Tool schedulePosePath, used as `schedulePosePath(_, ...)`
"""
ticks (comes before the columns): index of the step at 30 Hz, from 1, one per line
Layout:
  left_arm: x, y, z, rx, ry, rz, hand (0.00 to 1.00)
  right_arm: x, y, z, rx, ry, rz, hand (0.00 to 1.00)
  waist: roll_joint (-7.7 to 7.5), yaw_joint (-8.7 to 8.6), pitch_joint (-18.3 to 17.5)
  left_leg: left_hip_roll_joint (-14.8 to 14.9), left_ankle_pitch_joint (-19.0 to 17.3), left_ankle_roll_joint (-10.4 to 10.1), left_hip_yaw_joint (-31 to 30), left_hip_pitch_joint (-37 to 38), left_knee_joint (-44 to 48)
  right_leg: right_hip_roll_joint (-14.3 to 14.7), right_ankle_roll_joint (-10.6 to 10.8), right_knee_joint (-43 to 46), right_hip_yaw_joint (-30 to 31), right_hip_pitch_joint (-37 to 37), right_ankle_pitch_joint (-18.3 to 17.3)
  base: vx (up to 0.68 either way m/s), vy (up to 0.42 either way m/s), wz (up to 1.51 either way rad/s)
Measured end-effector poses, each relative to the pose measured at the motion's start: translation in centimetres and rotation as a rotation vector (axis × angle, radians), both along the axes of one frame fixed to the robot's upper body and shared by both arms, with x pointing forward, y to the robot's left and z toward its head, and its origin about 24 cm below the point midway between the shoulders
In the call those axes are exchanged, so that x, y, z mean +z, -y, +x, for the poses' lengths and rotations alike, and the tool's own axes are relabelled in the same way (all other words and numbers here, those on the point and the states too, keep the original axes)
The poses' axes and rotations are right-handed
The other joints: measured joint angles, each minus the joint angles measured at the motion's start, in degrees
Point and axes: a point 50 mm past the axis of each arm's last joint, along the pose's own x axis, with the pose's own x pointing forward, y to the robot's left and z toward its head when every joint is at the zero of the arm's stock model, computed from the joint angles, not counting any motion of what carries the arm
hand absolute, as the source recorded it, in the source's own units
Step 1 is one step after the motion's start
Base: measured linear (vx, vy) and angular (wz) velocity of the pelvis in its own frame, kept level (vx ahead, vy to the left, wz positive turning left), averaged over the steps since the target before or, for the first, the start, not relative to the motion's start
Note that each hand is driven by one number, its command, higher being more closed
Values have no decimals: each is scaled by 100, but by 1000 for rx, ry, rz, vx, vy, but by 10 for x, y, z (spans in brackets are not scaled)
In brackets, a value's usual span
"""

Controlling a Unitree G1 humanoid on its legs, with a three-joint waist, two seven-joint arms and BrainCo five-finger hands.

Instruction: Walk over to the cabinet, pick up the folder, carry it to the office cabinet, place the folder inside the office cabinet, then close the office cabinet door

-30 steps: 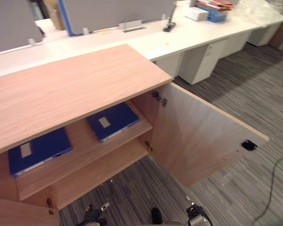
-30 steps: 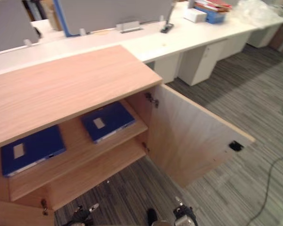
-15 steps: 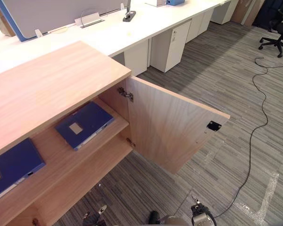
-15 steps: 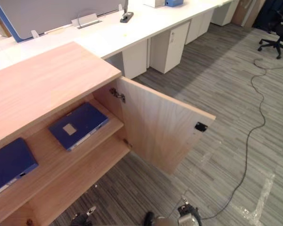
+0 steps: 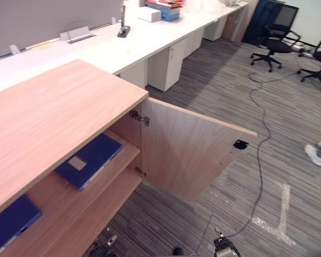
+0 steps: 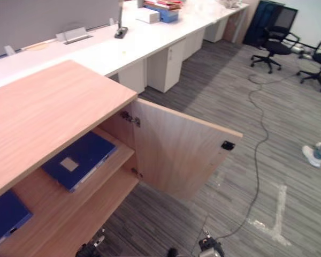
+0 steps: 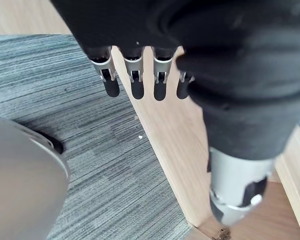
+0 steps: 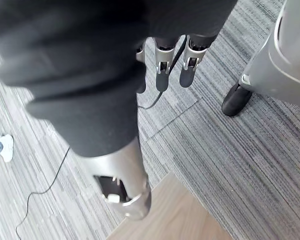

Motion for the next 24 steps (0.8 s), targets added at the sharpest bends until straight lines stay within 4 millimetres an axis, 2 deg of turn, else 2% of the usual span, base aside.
schedulePosePath(2,0,0,0,-34,-11,8,0,2,0,4,25,15,-7,0,11,-97,5,-93,11,15,196,20,-23,-88,54,212,23,-212,40,33,212,-57)
schedulePosePath(4,0,1,1,-44,-12,8,0,2,-2,5,33,21,-9,0,32,-95,40,-125,26,-13,465,66,220,-140,-57,497,-282,-294,126,47,198,-53)
schedulePosePath(5,0,-3,2,-47,-6,16,0,3,-3,7,44,26,-10,0,-121,-73,86,-147,-66,95,367,-283,977,-378,-130,546,-393,-233,185,-42,202,-13)
schedulePosePath(6,1,-2,4,-46,2,13,0,3,0,5,50,16,-26,0,41,-80,100,0,98,281,171,-340,406,-412,-87,572,-449,-245,126,-81,190,-7)
schedulePosePath(8,0,1,1,2,3,-7,0,5,4,6,61,25,-46,0,64,-38,115,-89,132,209,302,-277,210,-655,-63,1177,-778,-418,-180,-58,129,-12)
schedulePosePath(9,0,2,1,4,4,-9,0,5,5,6,56,25,-47,0,76,-21,109,-107,132,210,316,-241,172,-693,-59,1211,-873,-404,-184,37,121,-20)
schedulePosePath(12,-1,1,-3,8,-10,-10,0,1,2,-3,48,-7,-26,0,36,9,-21,-246,296,161,381,16,-322,-708,-21,532,-1002,-139,-153,121,30,-13)
schedulePosePath(14,-2,2,-5,11,-19,-14,0,1,3,-2,79,-12,-35,0,19,-10,-104,-261,463,24,358,71,-668,-597,237,-44,-1021,42,39,193,-69,-5)
schedulePosePath(15,-3,2,-5,16,-22,-16,0,1,2,-3,86,-15,-33,0,15,-17,-120,-247,489,6,339,87,-734,-567,273,-172,-1032,94,81,173,-106,1)
schedulePosePath(18,-4,1,-9,34,-36,-22,0,1,3,-2,108,-18,-36,0,-8,-43,-158,-257,706,-119,175,384,-917,-480,250,-713,-1104,585,202,159,-106,4)
schedulePosePath(19,-4,-2,-11,29,-42,-15,0,2,6,1,126,-14,-49,0,-41,-24,-172,-343,747,-122,32,425,-766,-528,247,-808,-1105,756,205,111,-22,-1)
schedulePosePath(20,-3,-4,-10,10,-40,-7,0,5,11,6,137,5,-70,0,-126,10,-164,-443,626,-2,-163,323,-621,-667,258,-856,-1087,852,212,86,2,0)
schedulePosePath(21,-3,-4,-10,-2,-41,-4,0,7,16,11,139,17,-85,0,-113,10,-172,-469,609,15,-280,338,-907,-703,264,-860,-1076,867,215,21,71,0)
schedulePosePath(22,-3,-3,-11,-16,-42,-2,0,13,27,24,146,49,-119,0,-24,-14,-192,-372,1068,-72,-422,303,-1455,-625,291,-911,-1054,868,229,1,67,-10)
schedulePosePath(24,-1,-10,-8,-59,-35,24,0,29,40,52,154,136,-175,0,-73,9,-168,-432,1094,-26,-495,350,-1533,-636,300,-1002,-997,854,310,24,70,-6)
